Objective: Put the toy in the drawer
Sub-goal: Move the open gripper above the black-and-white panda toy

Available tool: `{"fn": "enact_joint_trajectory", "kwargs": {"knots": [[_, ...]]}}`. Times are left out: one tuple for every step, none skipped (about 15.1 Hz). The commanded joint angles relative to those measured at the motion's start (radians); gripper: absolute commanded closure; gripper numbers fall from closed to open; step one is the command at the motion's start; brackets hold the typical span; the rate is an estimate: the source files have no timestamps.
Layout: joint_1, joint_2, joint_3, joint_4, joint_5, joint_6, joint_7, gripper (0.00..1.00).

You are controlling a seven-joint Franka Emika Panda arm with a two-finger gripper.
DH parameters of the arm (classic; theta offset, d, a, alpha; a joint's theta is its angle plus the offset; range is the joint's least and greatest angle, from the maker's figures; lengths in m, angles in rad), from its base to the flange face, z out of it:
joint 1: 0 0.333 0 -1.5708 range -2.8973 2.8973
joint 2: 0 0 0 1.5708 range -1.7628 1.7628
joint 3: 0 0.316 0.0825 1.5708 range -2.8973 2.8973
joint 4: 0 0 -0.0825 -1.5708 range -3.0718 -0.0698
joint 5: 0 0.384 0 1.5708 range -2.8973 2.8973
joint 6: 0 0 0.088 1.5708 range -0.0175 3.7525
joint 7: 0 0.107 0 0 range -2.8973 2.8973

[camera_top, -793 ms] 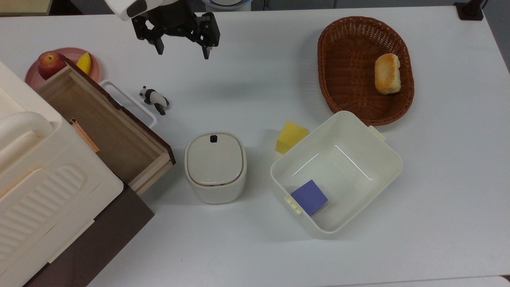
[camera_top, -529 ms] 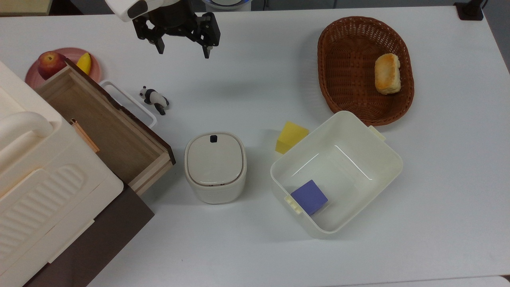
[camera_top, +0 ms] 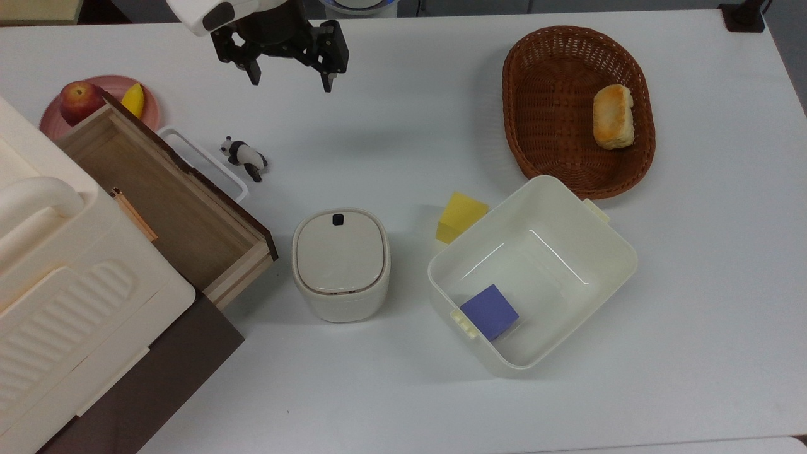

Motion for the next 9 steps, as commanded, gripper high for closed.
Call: {"fn": "enact_joint_trajectory", "kwargs": {"knots": [[0.014,-0.006,-0.004,0.001,-0.049,-0.02,0.011,0.0],[0.017,-0.006,-0.003,-0.001,-0.061,-0.02,0.001,0.0],[0.025,-0.006,-0.003,-0.002,-0.067,-0.022,-0.024,0.0],[0.025,-0.005,-0.004,-0.01,-0.069,-0.02,-0.063,0.0],[0.019,-0.005,-0.006,-0.025,-0.073,-0.017,-0.109,0.0],[0.016,0.0,-0.006,-0.034,-0.087,-0.011,-0.165,0.0],[0.014,0.005,-0.009,-0.045,-0.11,-0.008,-0.242,0.0],[0.013,0.006,-0.01,-0.065,-0.13,-0.002,-0.335,0.0],[0.013,0.005,-0.012,-0.1,-0.148,0.018,-0.429,0.0]]}}
